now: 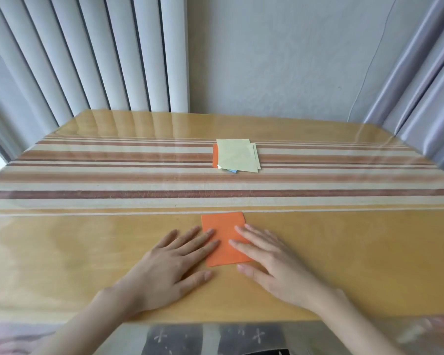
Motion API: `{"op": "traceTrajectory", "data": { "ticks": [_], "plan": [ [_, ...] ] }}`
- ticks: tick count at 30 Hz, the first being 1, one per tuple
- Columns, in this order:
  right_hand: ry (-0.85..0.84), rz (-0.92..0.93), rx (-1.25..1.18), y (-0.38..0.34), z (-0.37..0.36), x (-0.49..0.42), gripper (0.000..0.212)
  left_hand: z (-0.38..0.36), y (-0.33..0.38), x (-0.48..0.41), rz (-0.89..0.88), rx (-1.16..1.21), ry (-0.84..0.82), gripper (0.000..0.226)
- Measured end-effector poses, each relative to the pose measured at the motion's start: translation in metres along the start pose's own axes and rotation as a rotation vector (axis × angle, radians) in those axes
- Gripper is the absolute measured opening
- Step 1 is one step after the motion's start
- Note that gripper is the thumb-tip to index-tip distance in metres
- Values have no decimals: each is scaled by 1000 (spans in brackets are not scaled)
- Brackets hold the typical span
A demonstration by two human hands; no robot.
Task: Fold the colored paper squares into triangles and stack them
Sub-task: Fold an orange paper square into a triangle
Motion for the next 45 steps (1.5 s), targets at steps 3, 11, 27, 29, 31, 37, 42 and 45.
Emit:
{"op": "traceTrajectory", "data": {
  "ticks": [3, 11, 27, 29, 31, 37, 42, 45],
  "plan": [
    [-54, -46, 109, 3, 2, 5, 63, 0, 1, 1, 8, 9, 19, 71],
    [225, 52, 280, 9, 8, -6, 53, 10, -4, -3, -26, 107, 106, 79],
    [266, -153, -812, 36, 45, -79, 27, 62, -19, -60, 134, 1229, 501, 16],
    [193, -230, -1092, 36, 44, -86, 19, 61, -19, -65, 218, 1336, 540, 12],
    [191, -307, -1156, 40, 38, -91, 13, 56, -26, -69, 270, 1313, 530, 14],
    [359, -422, -392, 49, 10, -86, 28, 50, -44, -64, 89, 208, 471, 56],
    [356, 8, -117, 38, 19, -74, 31, 37, -51, -60, -45, 48, 221, 48],
    [177, 67, -41, 41, 9, -64, 52, 36, -51, -59, -38, 72, 178, 52]
  ]
}}
Point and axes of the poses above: each hand's wrist, its own x-axis away from the middle knuckle, its own z-axis out of the back of the hand, y = z × x, the point moved 4 cm from there along -x, towards the middle knuckle, and after that the axes turned 15 degrees about x, right-handed, at the moved point
